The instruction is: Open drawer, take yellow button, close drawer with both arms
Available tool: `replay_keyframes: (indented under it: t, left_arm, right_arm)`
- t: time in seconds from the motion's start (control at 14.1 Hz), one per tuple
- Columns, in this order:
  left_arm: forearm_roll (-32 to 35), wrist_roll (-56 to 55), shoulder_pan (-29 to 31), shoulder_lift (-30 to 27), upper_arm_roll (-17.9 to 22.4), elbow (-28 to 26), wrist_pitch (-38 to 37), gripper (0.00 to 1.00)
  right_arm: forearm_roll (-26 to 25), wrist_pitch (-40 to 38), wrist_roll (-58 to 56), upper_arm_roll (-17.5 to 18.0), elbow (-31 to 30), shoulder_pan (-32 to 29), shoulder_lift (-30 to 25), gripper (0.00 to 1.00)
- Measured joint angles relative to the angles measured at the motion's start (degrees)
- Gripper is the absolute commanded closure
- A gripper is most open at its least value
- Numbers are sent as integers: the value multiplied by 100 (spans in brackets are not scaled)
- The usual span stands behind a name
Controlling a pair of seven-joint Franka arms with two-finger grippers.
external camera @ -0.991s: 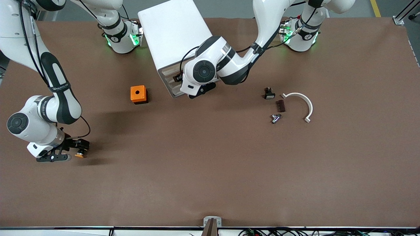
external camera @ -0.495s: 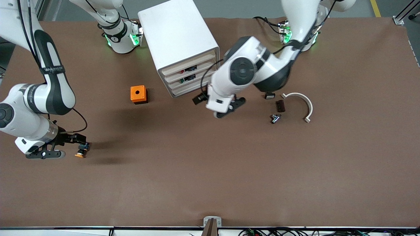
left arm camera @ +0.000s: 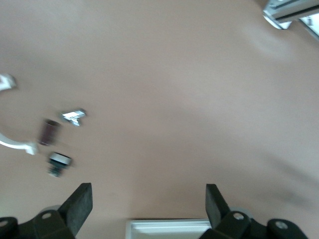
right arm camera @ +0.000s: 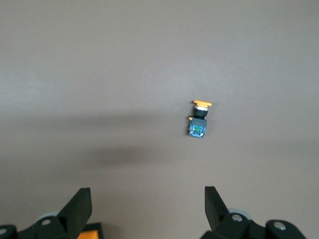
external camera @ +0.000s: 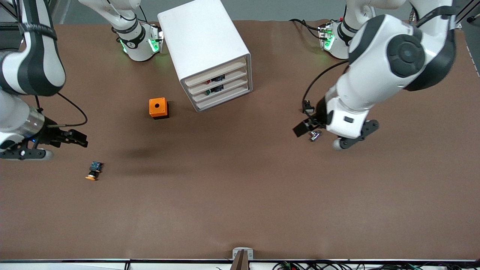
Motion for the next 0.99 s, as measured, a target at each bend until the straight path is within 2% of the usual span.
replay_keyframes:
  t: [0.28,0.5,0.71,0.99]
  left_arm:
    - [23,1217,706,-139,3,-4,-556,0]
    - [45,2229,1182,-388,28,-9,-1005,0]
    - [144,3069,1200,-665,444,-126,-1355,0]
    - [287,3919,1178,-1080,908,-636,-1317,0]
  right_arm:
    - [24,-590,44,4,117,105,-596,0]
    - [27,-1096,200,3,438,105,-760,0]
    - [29,-1407,262,3,844,105,-764,0]
    - [29,-1495,264,4,1183,126,-761,0]
